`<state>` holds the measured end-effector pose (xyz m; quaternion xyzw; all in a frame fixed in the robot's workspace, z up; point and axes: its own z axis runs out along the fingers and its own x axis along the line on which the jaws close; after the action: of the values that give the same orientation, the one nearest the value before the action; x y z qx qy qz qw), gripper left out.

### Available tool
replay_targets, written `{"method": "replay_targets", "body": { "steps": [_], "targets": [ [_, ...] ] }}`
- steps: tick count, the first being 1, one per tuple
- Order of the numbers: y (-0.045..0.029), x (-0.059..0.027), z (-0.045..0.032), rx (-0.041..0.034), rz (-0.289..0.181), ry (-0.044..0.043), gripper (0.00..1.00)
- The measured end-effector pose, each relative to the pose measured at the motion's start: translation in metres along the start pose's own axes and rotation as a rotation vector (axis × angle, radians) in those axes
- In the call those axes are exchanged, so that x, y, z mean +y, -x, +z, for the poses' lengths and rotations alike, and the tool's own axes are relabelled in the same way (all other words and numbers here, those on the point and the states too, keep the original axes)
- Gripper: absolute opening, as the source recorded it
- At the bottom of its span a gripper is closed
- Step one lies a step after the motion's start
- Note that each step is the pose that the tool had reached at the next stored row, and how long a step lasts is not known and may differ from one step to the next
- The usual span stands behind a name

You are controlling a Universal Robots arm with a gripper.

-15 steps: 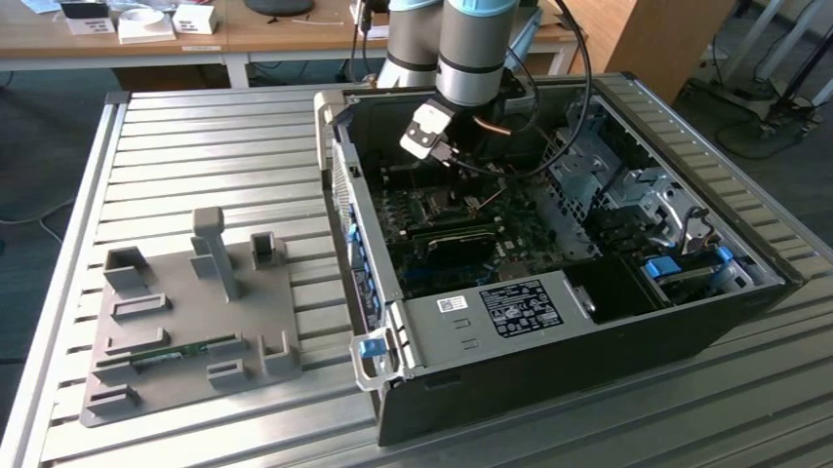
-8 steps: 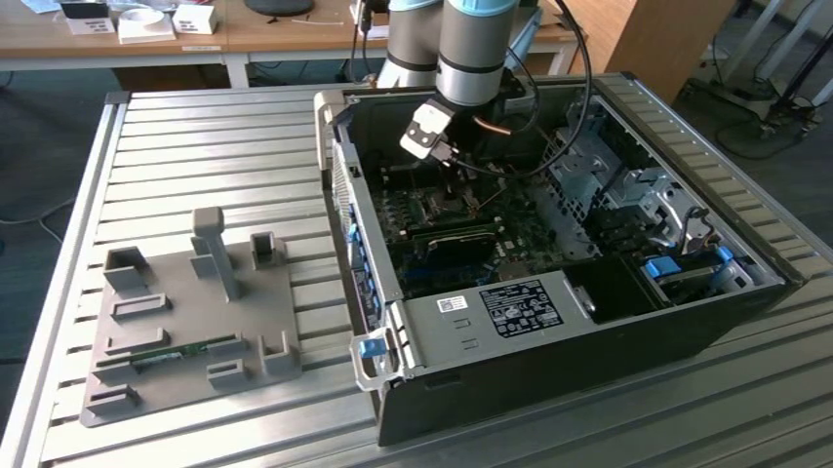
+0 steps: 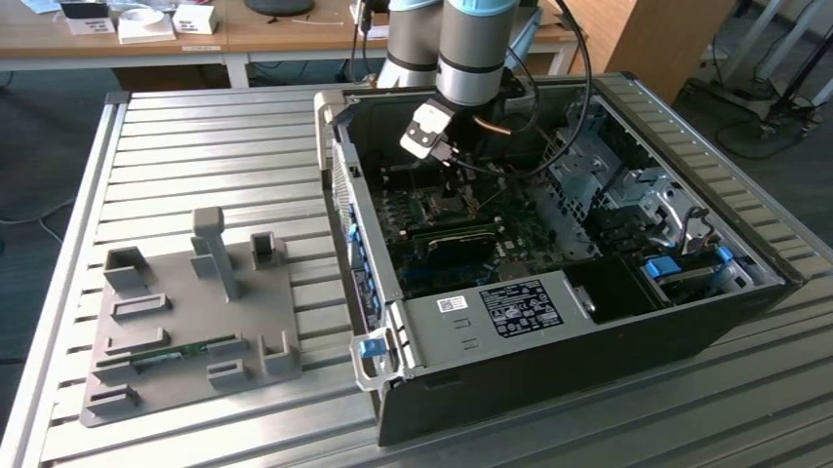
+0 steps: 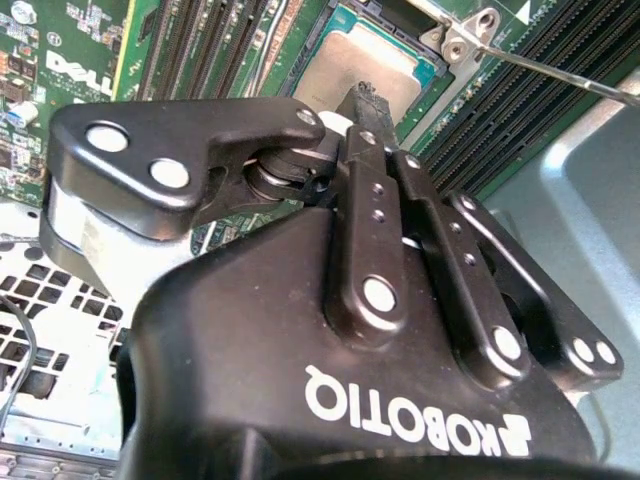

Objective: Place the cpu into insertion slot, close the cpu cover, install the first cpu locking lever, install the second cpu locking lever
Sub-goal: 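Place the cpu into insertion slot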

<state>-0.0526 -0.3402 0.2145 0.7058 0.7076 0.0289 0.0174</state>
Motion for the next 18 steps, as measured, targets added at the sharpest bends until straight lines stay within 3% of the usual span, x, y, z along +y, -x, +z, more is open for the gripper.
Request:
{"method": "replay_targets", "body": {
  "steps": [6,8,18],
  "targets": [
    [0.0000,0.0000,-0.0002,0.0000,0.000,-0.0005,0.11],
    [0.0000,0.0001,-0.0003,-0.0004,0.000,-0.0084,0.11],
    [0.0000,0.0017,0.0009,-0.0001,0.000,-0.0100,0.11]
  ]
}}
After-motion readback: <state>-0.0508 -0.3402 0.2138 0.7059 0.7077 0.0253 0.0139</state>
